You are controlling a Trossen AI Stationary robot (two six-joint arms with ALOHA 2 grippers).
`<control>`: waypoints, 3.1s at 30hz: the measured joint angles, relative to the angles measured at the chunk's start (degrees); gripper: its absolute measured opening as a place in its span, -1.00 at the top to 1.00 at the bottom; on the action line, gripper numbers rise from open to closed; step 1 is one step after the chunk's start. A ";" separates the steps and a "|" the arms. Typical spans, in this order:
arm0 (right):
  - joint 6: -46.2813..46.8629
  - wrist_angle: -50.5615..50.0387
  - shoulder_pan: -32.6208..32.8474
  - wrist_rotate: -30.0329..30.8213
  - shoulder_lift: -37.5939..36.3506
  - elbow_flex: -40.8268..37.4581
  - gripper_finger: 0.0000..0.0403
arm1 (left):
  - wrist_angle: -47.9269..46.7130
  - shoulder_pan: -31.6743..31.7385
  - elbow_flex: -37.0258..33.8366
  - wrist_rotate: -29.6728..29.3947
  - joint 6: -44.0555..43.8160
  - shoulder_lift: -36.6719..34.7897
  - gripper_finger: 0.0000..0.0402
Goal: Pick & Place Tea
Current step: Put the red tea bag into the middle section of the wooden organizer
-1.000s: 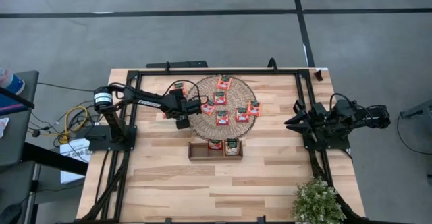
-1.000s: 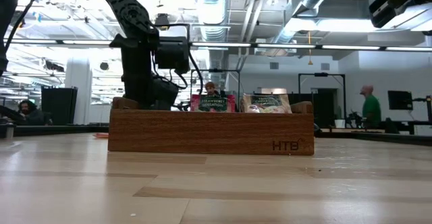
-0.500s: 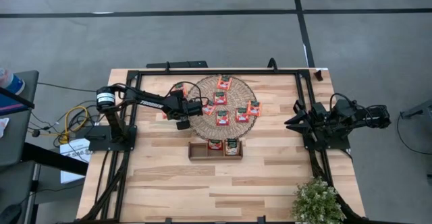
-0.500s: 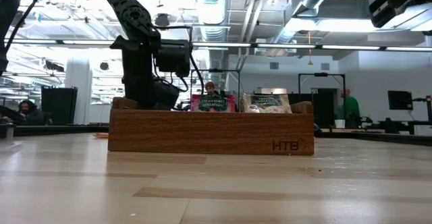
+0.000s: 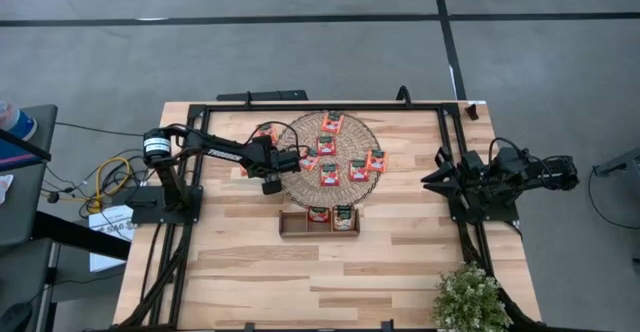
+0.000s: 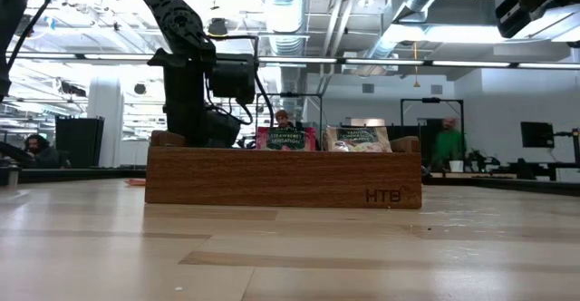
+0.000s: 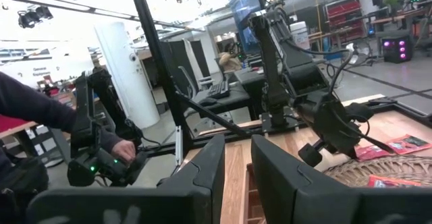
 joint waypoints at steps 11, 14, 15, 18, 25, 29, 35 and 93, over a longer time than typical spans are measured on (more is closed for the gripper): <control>0.00 0.00 0.00 -0.04 0.00 0.00 0.67 | -2.18 0.70 1.51 -0.60 -1.53 -5.77 1.00; 0.02 0.00 0.00 -0.06 0.02 0.00 0.67 | -3.69 0.81 1.36 -0.38 -2.49 -5.77 1.00; 0.00 0.00 0.00 -0.06 0.01 0.00 0.67 | -3.72 0.81 1.39 -0.42 -2.56 -5.80 1.00; 0.02 0.00 0.00 -0.06 0.02 0.00 0.67 | -4.31 0.52 1.47 -0.35 -2.71 -5.86 1.00; 0.02 0.00 0.00 -0.08 0.01 0.00 0.67 | -11.01 0.48 8.54 4.08 -3.02 -5.93 1.00; 0.02 -0.02 0.00 -0.08 0.02 0.00 0.67 | -18.63 0.56 17.00 12.40 -2.84 -5.98 1.00; 0.01 -0.02 0.00 -0.15 0.02 0.00 0.67 | -29.43 1.24 28.02 19.05 -3.58 -6.12 1.00; 0.09 -0.51 0.04 -0.48 0.02 -0.02 0.67 | -37.93 -21.31 58.10 39.07 -17.18 8.96 1.00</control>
